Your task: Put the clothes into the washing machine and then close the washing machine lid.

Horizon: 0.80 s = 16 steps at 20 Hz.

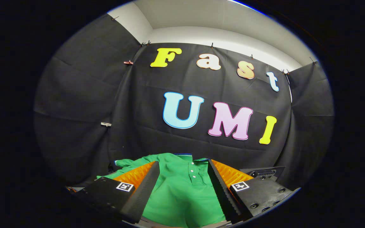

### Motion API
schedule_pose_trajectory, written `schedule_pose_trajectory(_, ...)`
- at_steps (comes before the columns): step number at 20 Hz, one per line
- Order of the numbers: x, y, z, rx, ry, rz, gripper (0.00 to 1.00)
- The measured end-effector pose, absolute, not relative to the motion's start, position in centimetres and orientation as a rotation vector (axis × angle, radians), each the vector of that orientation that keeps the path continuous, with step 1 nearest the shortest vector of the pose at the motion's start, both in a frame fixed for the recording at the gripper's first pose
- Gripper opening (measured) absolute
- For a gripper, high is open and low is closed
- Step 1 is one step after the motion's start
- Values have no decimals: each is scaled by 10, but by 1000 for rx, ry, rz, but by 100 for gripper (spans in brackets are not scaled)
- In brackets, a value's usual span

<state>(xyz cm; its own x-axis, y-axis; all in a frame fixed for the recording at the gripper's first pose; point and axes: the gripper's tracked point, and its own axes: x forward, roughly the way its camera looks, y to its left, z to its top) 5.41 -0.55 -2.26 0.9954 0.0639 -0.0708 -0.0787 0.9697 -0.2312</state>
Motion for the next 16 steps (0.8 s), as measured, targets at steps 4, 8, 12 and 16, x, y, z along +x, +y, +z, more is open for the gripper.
schedule_pose_trajectory(4,81,-5,-41,-242,181,54,95)
schedule_pose_trajectory(8,116,-22,-47,-330,258,-6,96)
schedule_pose_trajectory(12,142,-16,-101,-263,526,80,96)
schedule_pose_trajectory(16,156,-30,-161,-132,825,87,96)
